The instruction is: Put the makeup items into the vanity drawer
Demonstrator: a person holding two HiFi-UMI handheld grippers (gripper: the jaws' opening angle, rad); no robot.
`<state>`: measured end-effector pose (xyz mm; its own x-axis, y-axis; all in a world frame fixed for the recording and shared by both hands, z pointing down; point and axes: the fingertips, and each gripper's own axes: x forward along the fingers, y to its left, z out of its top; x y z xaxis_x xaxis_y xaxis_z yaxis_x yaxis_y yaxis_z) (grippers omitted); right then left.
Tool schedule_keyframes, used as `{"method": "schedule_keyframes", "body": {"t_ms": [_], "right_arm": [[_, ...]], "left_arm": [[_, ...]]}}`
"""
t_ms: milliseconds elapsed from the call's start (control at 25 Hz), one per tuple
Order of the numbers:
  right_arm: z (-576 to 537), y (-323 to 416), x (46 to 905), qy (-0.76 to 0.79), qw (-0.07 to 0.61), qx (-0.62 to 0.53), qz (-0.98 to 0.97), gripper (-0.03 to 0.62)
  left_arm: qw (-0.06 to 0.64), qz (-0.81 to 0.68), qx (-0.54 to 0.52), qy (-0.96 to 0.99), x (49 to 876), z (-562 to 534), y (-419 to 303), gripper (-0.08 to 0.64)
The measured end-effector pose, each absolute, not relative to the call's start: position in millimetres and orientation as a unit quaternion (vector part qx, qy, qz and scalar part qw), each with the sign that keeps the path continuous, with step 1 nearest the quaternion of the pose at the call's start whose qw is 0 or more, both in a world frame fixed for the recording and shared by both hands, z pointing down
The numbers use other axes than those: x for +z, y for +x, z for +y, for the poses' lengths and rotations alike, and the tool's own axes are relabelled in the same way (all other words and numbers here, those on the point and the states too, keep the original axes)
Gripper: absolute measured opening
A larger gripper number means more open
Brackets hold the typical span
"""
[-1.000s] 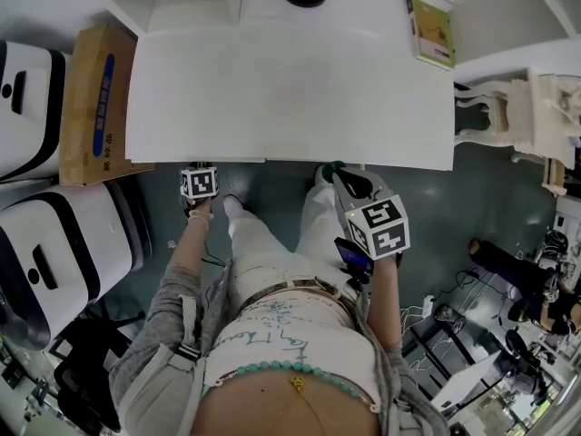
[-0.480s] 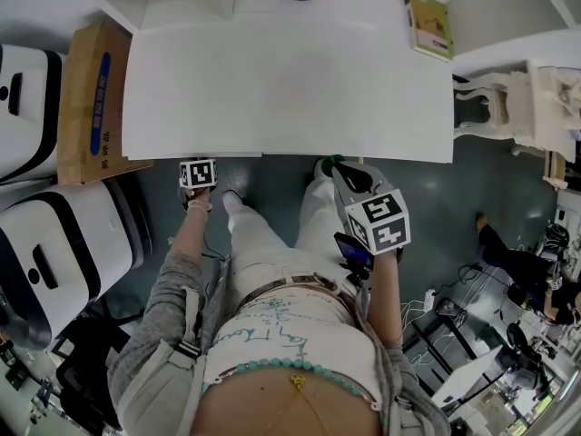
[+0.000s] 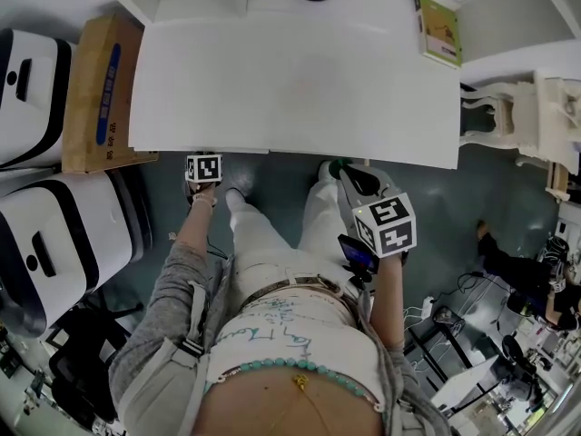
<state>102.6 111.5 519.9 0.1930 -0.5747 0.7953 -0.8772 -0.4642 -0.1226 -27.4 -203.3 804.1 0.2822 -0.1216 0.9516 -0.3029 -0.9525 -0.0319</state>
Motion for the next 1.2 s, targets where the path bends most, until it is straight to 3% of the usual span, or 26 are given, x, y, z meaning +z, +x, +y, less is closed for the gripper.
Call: {"method": "schedule_keyframes", "body": {"t_ms": [1200], "right_arm": [[119,96,516,0.750,0.181,0.401,-0.495,0.029]], "left_arm": [[0.064,-0.131,0.603,0.784,805,-185,-62,0.081]]}}
